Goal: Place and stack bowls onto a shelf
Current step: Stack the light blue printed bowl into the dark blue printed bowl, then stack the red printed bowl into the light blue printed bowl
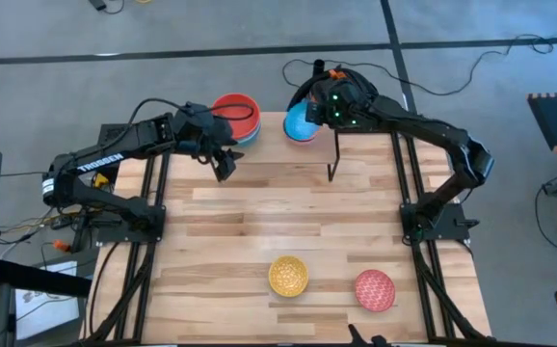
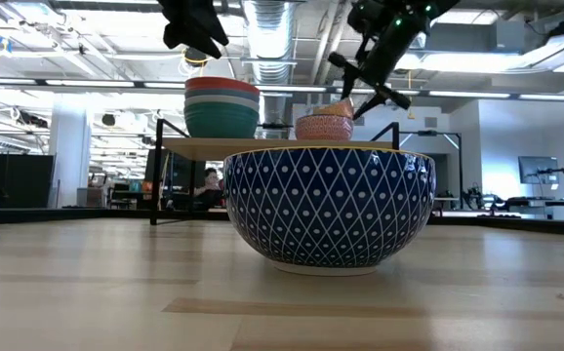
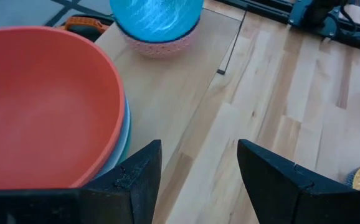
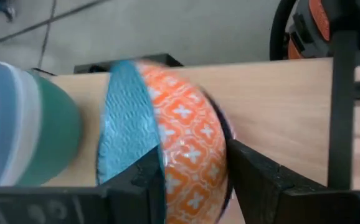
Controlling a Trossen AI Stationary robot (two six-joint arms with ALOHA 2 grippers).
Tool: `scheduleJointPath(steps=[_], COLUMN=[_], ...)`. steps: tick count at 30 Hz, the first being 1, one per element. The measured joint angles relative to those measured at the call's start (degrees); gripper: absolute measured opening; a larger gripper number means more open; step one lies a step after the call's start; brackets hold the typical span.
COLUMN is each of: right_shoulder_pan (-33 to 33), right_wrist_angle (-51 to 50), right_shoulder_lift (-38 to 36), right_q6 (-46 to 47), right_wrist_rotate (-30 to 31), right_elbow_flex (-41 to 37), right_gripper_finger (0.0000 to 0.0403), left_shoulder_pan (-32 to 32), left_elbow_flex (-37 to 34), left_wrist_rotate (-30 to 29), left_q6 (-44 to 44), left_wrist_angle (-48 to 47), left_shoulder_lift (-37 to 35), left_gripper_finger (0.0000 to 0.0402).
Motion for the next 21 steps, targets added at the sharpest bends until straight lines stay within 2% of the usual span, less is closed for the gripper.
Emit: scheduleJointPath(steps=[5,16,21], right_shoulder_pan=[-0.60,-0.84,-0.61], right_wrist_angle=[-0.29,-1.20,-1.06], right_shoulder_lift=[-2.36,-1.22,-1.23], right_q6=[-1.35,-2.96,-3.17], right_wrist_rotate=[2.63,0.53,1.57], right_elbow_flex=[0.00,0.00,0.04], right_gripper_finger=[0.0181,0.0178,0.0177], left_shoulder_pan=[0.00,0.26,0.28], left_elbow_flex=[0.00,0.00,0.00], left_wrist_rotate=[0.02,-0.74,-0.74], left_q6=[-0.05,0.09,-0.48], left_wrist_angle=[-0.46,0.20,0.31], left_shoulder_lift=[0.00,0.00,0.00], left_gripper_finger=[0.0194,0.0194,0.0194])
